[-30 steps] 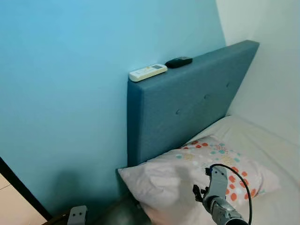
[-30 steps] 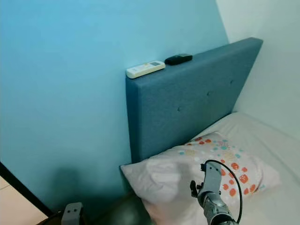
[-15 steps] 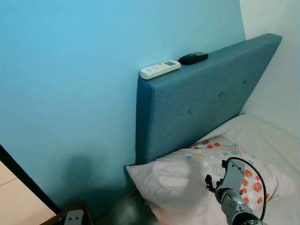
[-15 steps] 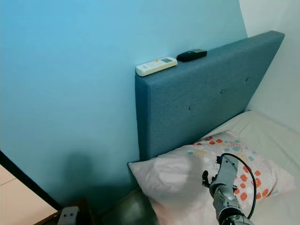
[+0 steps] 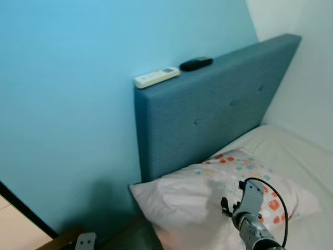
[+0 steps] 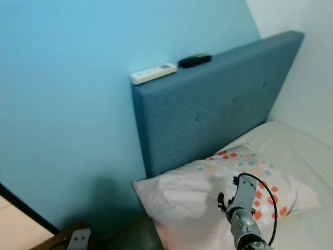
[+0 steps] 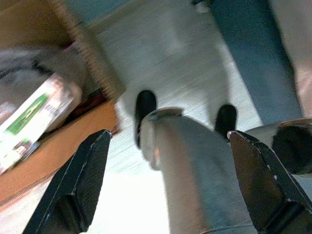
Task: Clean up the room
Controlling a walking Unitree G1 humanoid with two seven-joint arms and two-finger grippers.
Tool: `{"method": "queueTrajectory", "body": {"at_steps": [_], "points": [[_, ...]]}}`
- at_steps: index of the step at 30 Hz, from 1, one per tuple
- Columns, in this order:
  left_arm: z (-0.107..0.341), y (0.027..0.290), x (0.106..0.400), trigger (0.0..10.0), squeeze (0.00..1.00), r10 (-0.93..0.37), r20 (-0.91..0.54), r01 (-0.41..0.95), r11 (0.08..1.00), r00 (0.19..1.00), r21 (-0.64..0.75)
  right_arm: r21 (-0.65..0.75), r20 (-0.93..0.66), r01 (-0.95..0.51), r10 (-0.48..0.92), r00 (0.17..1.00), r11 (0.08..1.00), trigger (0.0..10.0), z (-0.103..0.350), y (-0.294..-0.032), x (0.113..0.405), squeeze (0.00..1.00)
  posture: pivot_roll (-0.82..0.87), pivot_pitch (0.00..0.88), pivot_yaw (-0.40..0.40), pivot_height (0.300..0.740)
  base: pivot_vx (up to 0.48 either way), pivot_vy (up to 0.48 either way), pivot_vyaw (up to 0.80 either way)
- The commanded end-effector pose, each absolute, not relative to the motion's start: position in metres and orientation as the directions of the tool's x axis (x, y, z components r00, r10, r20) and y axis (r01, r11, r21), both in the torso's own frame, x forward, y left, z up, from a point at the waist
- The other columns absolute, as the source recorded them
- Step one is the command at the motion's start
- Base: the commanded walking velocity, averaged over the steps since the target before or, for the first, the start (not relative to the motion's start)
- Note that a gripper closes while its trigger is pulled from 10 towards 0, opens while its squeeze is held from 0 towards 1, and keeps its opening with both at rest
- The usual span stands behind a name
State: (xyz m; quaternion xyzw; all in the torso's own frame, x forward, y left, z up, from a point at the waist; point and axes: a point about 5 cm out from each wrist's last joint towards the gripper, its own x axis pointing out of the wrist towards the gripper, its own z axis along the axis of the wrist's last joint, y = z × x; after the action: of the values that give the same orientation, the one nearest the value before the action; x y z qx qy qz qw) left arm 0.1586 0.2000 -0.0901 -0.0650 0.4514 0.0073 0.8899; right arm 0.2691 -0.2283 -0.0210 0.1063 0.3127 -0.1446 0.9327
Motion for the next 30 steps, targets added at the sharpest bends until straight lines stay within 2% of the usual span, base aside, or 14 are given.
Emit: {"method": "queueTrajectory", "body": {"at_steps": [1,10,12,15,17,19,21,26,30], "points": [[-0.09,0.207,0.157,10.0,0.0,-0.023,-0.81,-0.086,0.992,0.585,-0.09,0.118,-0.629,0.33,-0.186,0.754,0.937,10.0,-0.026,-0.223,0.265,0.0,0.01,0.052,-0.035,0.74,0.0,0.0,0.0],[-0.091,0.205,0.154,10.0,0.0,-0.022,-0.812,-0.094,0.991,0.583,-0.094,0.105,-0.651,0.345,-0.198,0.733,0.933,10.0,-0.028,-0.224,0.263,0.0,0.01,0.067,-0.04,0.74,0.0,0.0,0.0],[-0.092,0.205,0.15,10.0,0.0,-0.025,-0.809,-0.096,0.99,0.588,-0.101,0.168,-0.668,0.463,-0.245,0.703,0.87,10.0,-0.031,-0.236,0.255,0.0,0.03,0.109,-0.034,0.74,0.0,0.0,0.0],[-0.092,0.206,0.148,10.0,0.0,-0.027,-0.806,-0.092,0.991,0.591,-0.101,0.185,-0.673,0.507,-0.267,0.689,0.842,10.0,-0.032,-0.242,0.251,0.0,0.03,0.114,-0.033,0.74,0.0,0.0,0.0],[-0.091,0.217,0.142,10.0,0.0,-0.027,-0.797,-0.091,0.991,0.604,-0.102,0.165,-0.691,0.6,-0.342,0.637,0.783,10.0,-0.036,-0.26,0.238,0.0,0.05,0.163,-0.029,0.74,0.0,0.0,0.0],[-0.091,0.224,0.138,10.0,0.0,-0.023,-0.794,-0.09,0.991,0.608,-0.097,0.151,-0.697,0.625,-0.366,0.617,0.766,10.0,-0.038,-0.267,0.232,0.0,0.06,0.175,-0.026,0.74,0.0,0.0,0.0],[-0.091,0.224,0.138,10.0,0.0,-0.023,-0.794,-0.09,0.991,0.608,-0.097,0.151,-0.697,0.625,-0.366,0.617,0.766,10.0,-0.038,-0.267,0.232,0.0,0.06,0.175,-0.026,0.74,0.0,0.0,0.0],[-0.087,0.25,0.121,10.0,0.0,0.016,-0.79,-0.101,0.993,0.613,-0.059,0.116,-0.727,0.659,-0.389,0.566,0.743,10.0,-0.043,-0.278,0.217,0.0,0.09,0.24,-0.007,0.735,0.0,0.0,0.0],[-0.086,0.251,0.124,10.0,0.0,0.016,-0.783,-0.1,0.993,0.622,-0.06,0.106,-0.72,0.647,-0.391,0.573,0.755,10.0,-0.04,-0.279,0.222,0.0,0.08,0.253,-0.004,0.721,0.0,0.0,0.0]]}}
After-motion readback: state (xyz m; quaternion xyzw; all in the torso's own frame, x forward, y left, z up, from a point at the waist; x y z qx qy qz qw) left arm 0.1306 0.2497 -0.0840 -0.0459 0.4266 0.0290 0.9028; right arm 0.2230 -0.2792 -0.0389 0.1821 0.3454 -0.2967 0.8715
